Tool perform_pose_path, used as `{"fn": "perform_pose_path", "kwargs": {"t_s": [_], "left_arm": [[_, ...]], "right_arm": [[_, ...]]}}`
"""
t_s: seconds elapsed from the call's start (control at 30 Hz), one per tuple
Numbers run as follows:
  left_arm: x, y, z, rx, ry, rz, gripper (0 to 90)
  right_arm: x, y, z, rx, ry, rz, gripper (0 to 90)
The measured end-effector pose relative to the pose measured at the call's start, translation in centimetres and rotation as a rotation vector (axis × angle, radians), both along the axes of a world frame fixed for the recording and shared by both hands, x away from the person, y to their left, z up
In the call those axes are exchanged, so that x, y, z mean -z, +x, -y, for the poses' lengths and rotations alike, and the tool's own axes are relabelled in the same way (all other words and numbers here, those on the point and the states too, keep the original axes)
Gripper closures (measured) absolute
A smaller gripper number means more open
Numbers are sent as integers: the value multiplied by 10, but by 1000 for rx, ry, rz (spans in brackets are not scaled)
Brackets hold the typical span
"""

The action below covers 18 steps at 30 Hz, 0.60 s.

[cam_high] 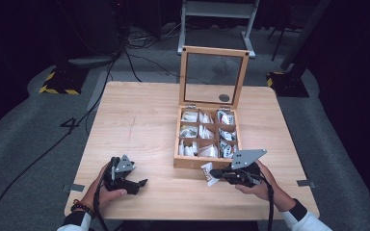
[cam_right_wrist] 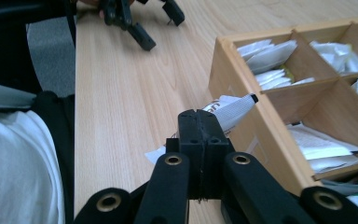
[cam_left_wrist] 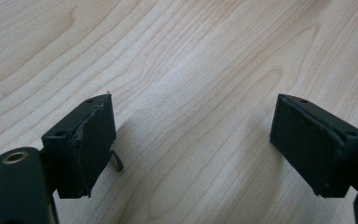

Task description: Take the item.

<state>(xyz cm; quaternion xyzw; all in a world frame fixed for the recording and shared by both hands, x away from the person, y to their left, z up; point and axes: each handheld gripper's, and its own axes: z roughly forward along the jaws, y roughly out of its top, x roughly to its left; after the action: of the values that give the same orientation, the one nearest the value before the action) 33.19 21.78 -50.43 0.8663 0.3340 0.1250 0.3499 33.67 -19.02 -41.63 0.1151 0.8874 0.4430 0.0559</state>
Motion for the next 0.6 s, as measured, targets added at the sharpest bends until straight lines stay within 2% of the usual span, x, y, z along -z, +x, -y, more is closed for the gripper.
{"fn": "perform_pose_path", "kwargs": {"t_s": [0.6], "left_arm": [[0,0,0,0,0,0,147]], "right_arm": [[35,-2,-2,-31,-59,-39,900]]}}
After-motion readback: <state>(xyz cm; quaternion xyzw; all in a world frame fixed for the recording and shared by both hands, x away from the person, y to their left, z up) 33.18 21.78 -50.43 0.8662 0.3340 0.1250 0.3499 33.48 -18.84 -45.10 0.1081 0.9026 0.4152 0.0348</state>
